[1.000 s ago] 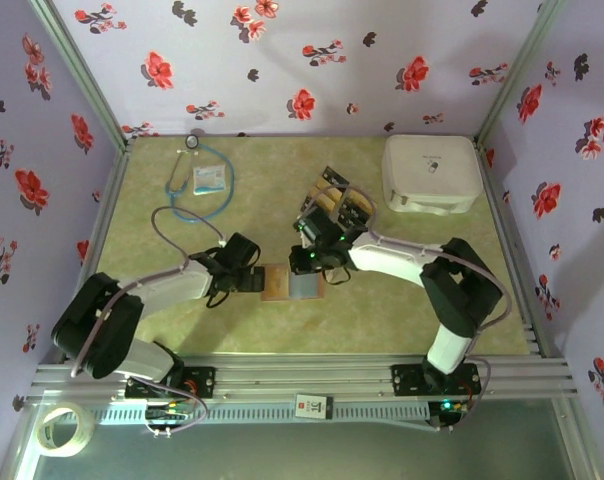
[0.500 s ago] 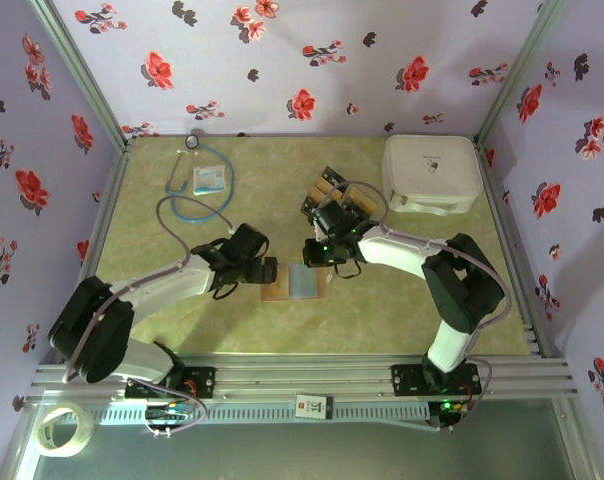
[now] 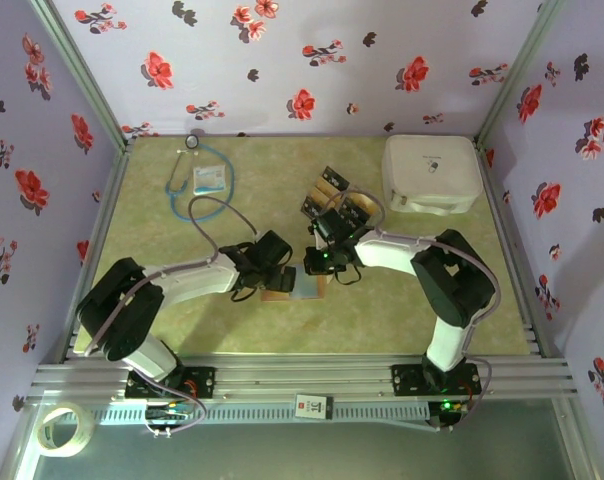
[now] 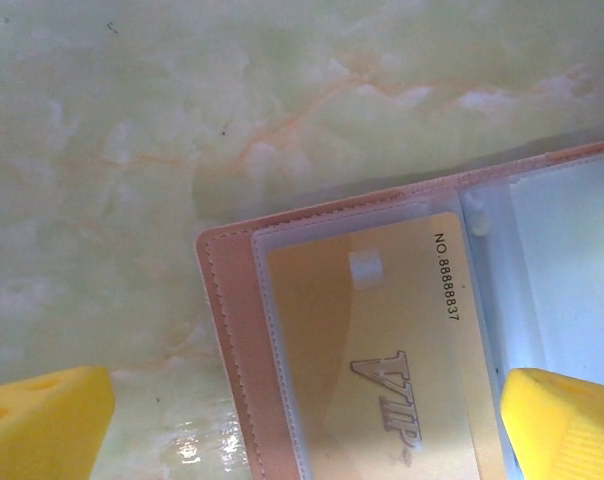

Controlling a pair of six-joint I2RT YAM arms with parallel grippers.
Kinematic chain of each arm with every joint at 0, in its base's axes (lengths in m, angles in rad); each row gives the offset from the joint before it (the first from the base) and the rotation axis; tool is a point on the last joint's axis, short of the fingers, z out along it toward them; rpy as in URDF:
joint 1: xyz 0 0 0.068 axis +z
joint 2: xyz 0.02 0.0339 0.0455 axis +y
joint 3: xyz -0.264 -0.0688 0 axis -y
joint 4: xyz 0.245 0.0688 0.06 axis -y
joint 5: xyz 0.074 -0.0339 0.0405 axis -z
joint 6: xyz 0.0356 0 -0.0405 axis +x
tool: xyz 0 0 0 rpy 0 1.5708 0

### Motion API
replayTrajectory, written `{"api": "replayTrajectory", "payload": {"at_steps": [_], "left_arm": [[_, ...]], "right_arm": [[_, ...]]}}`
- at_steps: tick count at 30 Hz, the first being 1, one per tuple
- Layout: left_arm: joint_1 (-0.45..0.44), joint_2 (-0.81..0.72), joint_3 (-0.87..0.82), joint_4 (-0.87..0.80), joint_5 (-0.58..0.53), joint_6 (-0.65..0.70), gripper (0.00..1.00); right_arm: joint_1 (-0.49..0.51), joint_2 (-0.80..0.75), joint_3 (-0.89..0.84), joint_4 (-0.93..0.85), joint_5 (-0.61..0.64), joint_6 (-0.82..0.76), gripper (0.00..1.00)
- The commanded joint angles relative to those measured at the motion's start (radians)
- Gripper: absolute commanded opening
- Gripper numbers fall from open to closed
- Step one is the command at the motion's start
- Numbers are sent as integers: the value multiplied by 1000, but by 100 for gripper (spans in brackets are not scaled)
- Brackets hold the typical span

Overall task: Put the credit cards into the card holder
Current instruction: Flip over the card slot on the card holder.

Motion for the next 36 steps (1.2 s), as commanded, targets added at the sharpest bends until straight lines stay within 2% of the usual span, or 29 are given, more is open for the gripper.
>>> {"api": "replayTrajectory", "payload": {"at_steps": [1,28,30,36], "left_arm": [[-12,11,14,22,-1,-18,100],[-40,42,-66,107,-6,7,100],[-40,44,-74,105,-10,2,100],[-40,44,-89,112,-12,-5,100]], "right_arm": [[10,27,-14,34,-29,17,9],[28,27,-10,55,-36,47,9],[27,14,-8,45,-33,45,11],[16,-60,-11,22,-11,50,30]]}}
